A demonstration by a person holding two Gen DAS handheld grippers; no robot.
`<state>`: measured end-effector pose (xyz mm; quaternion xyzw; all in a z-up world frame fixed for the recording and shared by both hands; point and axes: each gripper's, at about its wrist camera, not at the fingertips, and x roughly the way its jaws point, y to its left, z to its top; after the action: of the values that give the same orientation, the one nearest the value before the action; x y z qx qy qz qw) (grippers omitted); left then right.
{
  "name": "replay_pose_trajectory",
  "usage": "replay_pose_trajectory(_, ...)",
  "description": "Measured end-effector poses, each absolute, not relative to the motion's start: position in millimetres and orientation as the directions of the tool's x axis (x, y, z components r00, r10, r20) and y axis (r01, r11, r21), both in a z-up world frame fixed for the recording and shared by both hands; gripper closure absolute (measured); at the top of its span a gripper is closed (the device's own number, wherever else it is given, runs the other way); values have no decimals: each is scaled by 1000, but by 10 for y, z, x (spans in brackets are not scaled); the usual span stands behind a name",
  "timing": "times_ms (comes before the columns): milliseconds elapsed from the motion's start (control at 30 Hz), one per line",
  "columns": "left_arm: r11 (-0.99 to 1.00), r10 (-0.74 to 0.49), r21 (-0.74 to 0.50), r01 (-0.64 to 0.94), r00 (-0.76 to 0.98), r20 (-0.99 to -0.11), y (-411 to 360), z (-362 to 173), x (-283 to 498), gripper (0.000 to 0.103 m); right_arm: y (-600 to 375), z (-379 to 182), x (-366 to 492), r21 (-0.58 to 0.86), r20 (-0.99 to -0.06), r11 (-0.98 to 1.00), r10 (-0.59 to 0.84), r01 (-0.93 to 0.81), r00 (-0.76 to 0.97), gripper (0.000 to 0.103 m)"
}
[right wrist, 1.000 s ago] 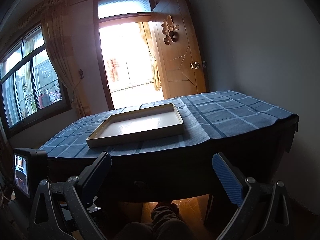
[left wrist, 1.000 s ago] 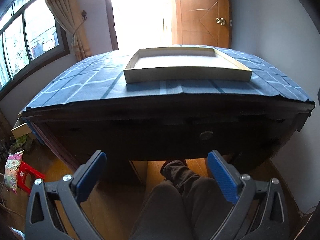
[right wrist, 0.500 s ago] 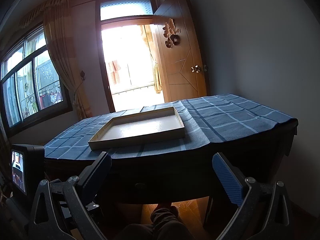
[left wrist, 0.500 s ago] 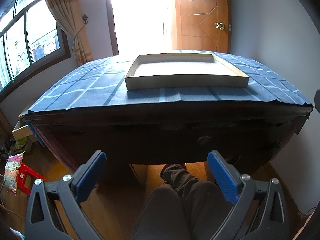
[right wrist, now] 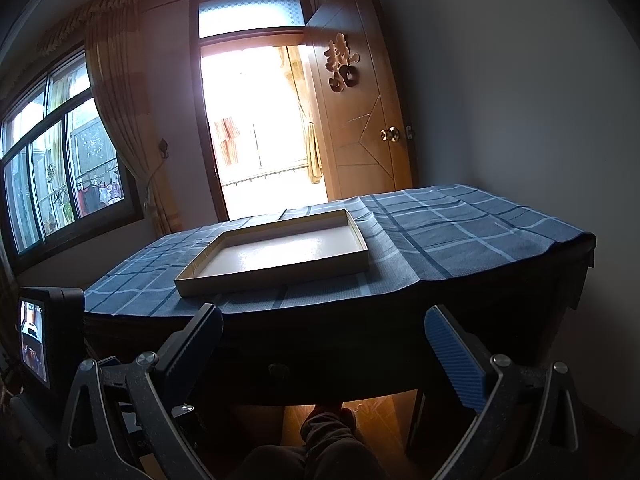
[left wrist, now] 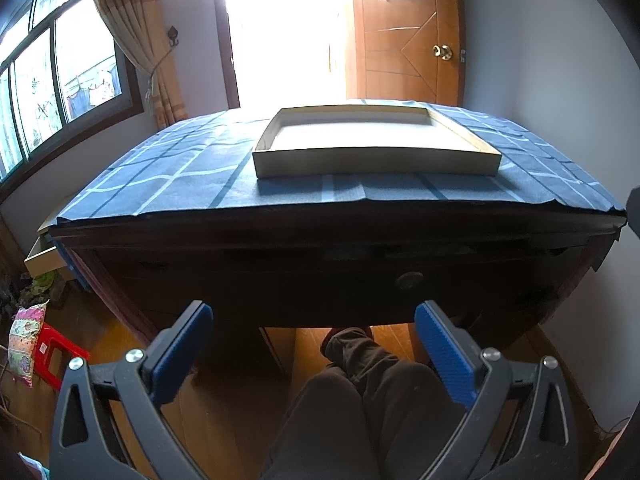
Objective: Take underwear out of drawer
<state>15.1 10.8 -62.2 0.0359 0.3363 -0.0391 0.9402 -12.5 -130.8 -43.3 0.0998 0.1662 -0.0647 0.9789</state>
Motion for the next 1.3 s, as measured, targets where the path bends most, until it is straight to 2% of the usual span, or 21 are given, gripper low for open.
replay_pose_trajectory(867,993,-53,44,110,742,-668,157,-864,316,0,-1309,-659,82,146,-399,981,-61,129,915,1)
replay_pose_trajectory(1167,992,-46,60,114,745,-665,248,-1024,426,1,-1336,-904,266,105,-453,994,15,36,892,1)
replay_pose_trajectory(1233,993,-66,30,114,744,-665,268,-1045,462,1,-1348,-984,337,101,-470,994,22,29,882,3)
replay_pose_trajectory(1300,994,-77,11,111,757,-649,260,-1048,482,1,-1377,-1077,446,114,-494,993,39,20,869,16)
